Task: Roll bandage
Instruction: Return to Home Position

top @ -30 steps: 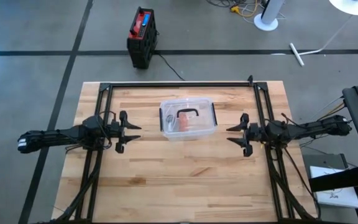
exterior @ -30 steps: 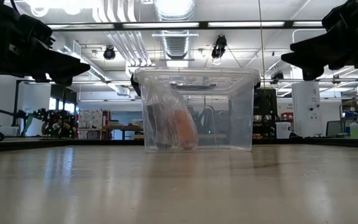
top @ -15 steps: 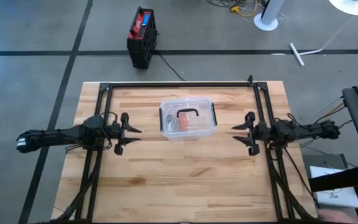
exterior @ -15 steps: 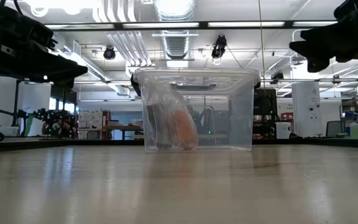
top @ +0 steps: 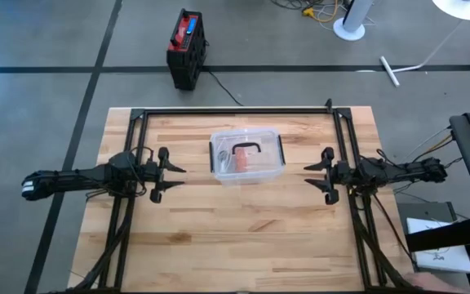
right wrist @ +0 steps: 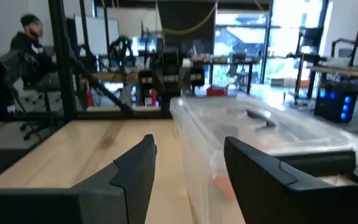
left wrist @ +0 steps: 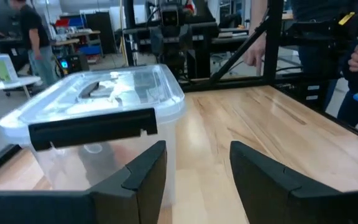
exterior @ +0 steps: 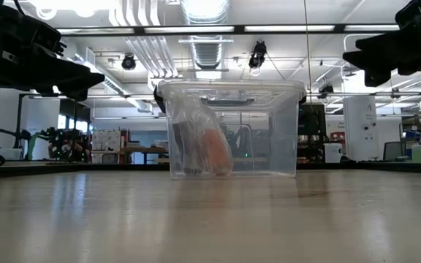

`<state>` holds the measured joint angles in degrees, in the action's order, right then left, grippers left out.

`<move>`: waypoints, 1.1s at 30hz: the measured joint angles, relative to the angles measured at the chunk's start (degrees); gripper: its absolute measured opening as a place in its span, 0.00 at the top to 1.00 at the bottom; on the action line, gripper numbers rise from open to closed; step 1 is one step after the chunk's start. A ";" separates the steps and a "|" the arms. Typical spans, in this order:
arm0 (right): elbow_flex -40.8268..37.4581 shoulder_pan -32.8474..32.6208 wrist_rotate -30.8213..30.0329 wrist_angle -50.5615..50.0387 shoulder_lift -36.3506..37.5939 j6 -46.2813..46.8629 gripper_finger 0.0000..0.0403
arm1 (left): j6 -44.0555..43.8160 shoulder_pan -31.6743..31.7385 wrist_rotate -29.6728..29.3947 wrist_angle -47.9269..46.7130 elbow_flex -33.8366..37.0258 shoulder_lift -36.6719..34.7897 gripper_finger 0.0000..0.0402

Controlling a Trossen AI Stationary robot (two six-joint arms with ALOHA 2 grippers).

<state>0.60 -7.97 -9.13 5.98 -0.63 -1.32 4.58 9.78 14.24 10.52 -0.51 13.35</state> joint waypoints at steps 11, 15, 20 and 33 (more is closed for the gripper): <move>0.04 0.00 0.04 -0.09 -3.35 1.31 0.54 | 0.47 0.00 -0.11 -0.06 0.00 0.76 0.53; 0.07 0.00 0.07 -0.05 -3.92 3.12 0.54 | -0.70 0.00 -0.13 -0.06 0.00 1.98 0.53; 0.07 0.00 0.09 -0.06 -4.05 5.73 0.54 | -0.77 0.00 -0.13 -0.29 -0.04 3.64 0.54; 0.07 0.00 0.09 -0.20 -4.04 5.24 0.54 | -0.06 0.00 -0.16 -0.22 -0.53 7.94 0.61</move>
<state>0.67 -7.97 -9.04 5.78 -4.67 3.92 4.51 9.78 14.08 10.31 -1.04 21.29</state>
